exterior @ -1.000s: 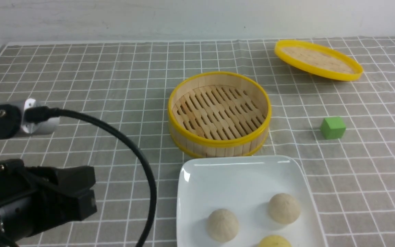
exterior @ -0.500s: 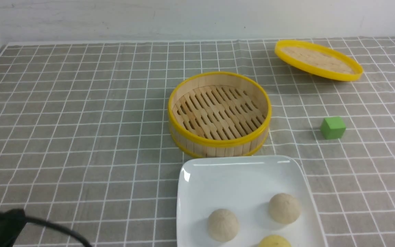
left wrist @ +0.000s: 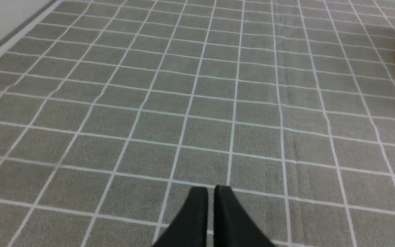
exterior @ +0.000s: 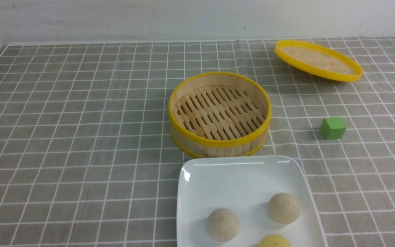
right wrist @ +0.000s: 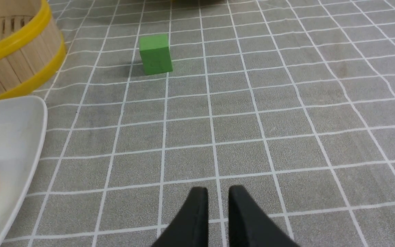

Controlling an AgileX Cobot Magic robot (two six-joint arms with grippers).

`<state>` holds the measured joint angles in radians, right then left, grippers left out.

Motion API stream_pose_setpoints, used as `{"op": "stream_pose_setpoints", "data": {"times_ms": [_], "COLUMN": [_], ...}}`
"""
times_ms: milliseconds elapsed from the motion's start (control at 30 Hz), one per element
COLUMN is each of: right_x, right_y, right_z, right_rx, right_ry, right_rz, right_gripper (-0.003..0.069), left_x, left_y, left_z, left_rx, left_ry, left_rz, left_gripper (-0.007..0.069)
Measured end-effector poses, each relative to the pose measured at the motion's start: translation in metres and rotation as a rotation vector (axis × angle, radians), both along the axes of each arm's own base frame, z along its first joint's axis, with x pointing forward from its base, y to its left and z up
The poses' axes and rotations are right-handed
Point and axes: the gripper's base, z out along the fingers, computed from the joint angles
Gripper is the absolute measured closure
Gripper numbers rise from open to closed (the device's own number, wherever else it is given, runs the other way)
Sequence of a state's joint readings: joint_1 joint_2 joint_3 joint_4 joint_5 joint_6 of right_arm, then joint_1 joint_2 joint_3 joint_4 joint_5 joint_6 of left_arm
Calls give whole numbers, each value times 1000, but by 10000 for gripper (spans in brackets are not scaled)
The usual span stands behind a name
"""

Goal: Put the steamed buns into the plate on the grey tablecloth.

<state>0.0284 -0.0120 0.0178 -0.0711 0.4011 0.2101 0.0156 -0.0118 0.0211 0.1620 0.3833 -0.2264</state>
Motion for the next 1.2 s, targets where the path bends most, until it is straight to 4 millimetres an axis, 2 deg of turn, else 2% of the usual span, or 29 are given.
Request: {"op": "stream_pose_setpoints", "data": {"times_ms": [1200], "right_x": [0], "right_y": [0], "right_z": [0], "right_rx": [0], "right_ry": [0], "right_rz": [0], "right_gripper": [507], "left_x": [0], "left_y": [0], "left_z": [0], "left_rx": [10], "left_ry": [0], "left_rz": [-12], "left_gripper": [552]}}
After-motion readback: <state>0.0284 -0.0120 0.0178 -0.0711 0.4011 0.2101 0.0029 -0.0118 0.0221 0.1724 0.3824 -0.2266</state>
